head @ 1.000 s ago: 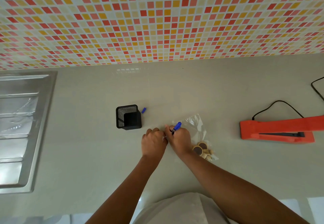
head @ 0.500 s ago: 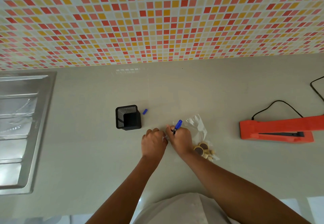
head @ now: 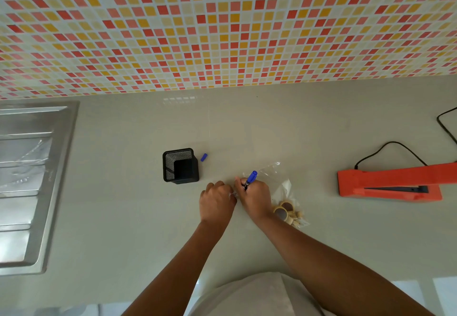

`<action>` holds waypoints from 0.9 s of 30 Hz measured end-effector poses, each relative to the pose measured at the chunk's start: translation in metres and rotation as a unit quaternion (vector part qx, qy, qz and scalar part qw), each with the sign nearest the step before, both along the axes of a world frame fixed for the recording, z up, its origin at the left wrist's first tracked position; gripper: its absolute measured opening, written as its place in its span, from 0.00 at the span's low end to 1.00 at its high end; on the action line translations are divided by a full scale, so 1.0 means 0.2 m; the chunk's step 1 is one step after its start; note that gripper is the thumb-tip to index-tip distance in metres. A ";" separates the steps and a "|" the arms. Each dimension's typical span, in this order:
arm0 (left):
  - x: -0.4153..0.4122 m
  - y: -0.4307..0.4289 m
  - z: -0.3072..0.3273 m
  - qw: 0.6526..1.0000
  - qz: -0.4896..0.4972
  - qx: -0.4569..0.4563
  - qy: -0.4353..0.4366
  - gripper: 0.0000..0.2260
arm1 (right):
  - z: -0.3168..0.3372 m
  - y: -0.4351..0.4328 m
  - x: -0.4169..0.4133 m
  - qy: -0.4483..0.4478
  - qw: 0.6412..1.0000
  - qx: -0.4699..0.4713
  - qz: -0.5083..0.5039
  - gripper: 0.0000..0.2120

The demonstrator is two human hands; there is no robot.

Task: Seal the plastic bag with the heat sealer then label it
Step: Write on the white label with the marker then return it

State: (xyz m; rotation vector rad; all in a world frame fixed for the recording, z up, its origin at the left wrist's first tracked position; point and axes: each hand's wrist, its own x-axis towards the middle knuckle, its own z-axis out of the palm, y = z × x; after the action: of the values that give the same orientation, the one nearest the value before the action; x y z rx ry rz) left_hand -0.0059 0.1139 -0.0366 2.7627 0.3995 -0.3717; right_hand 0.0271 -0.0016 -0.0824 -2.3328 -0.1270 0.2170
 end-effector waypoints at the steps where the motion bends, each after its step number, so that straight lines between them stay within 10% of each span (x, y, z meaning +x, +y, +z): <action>1: 0.00 0.00 0.00 1.000 0.002 -0.002 0.001 0.05 | 0.00 0.00 0.01 0.001 1.000 -0.002 -0.003 0.25; 27: 0.00 -0.01 0.01 1.000 0.002 -0.018 -0.015 0.04 | 0.01 -0.02 0.01 0.013 1.000 -0.018 -0.012 0.24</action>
State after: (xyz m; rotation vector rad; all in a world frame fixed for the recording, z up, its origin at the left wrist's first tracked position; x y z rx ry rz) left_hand -0.0064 0.1128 -0.0344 2.7285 0.3865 -0.3331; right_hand 0.0301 -0.0058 -0.0805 -2.3649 -0.0828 0.2381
